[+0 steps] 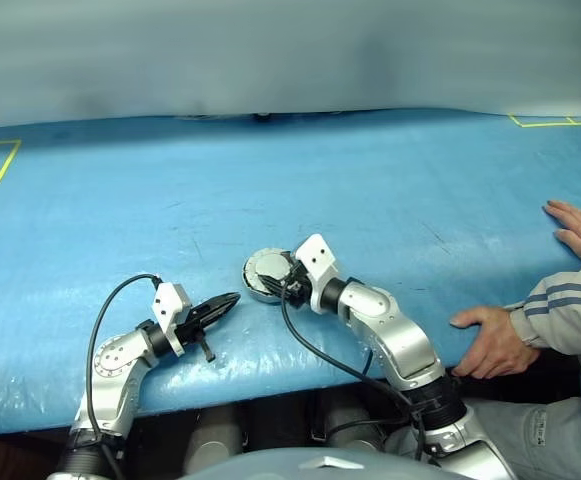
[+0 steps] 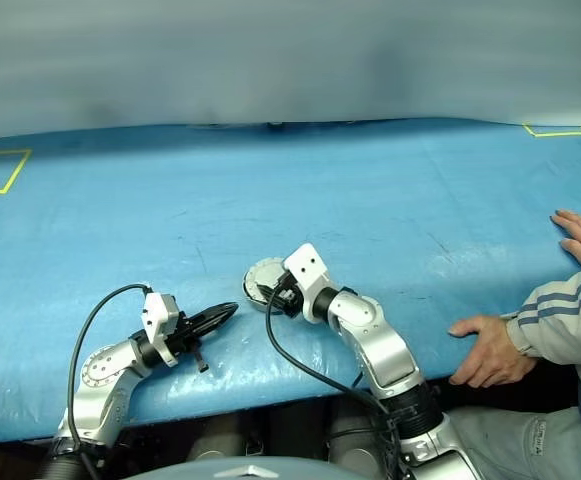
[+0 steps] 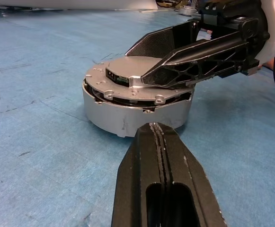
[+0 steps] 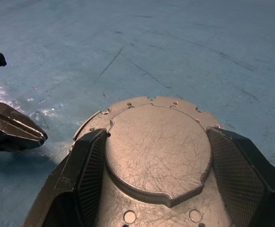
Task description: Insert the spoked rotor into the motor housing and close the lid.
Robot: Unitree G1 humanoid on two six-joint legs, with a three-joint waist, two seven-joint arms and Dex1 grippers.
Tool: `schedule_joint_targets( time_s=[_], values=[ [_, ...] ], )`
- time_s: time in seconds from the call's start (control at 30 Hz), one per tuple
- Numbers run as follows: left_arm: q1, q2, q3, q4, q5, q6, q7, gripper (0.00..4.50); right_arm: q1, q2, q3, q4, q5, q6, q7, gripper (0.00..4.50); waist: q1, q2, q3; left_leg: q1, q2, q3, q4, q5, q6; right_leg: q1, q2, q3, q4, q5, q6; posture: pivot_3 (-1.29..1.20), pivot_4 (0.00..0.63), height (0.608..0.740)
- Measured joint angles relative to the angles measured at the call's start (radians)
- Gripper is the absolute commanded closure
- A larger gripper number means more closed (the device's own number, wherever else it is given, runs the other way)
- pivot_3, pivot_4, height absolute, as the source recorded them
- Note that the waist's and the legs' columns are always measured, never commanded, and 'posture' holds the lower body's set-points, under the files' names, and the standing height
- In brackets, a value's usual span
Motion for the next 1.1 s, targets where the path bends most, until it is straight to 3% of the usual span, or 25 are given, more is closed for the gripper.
schedule_joint_targets(
  time_s=[0.23,0.43,1.1],
  values=[
    [0.0,0.0,-0.001,0.013,0.002,-0.013,0.002,4.5,0.001,0.052,-0.015,0.011,0.025,0.0,-0.021,1.53,0.0,0.0,0.0,-0.001,0.0,0.0,0.0,0.0,0.0,-0.001,0.0,0.0,0.0,0.0,0.0,0.0,0.15,0.74],
    [0.0,0.0,-0.001,0.019,0.008,-0.014,0.004,4.5,0.001,0.064,-0.013,0.052,0.023,-0.071,-0.017,1.53,0.001,0.0,0.0,-0.011,0.0,0.001,0.0,0.0,0.0,-0.007,0.001,0.0,0.001,0.001,0.001,0.0,0.15,0.74],
    [0.001,-0.001,0.0,0.019,0.02,-0.014,0.024,4.5,-0.014,0.039,0.039,0.13,-0.066,-0.198,-0.019,1.53,-0.002,0.0,0.0,-0.009,0.0,0.001,0.0,0.001,-0.001,-0.007,0.002,0.001,0.001,0.0,0.001,0.0,0.15,0.74]
  ],
)
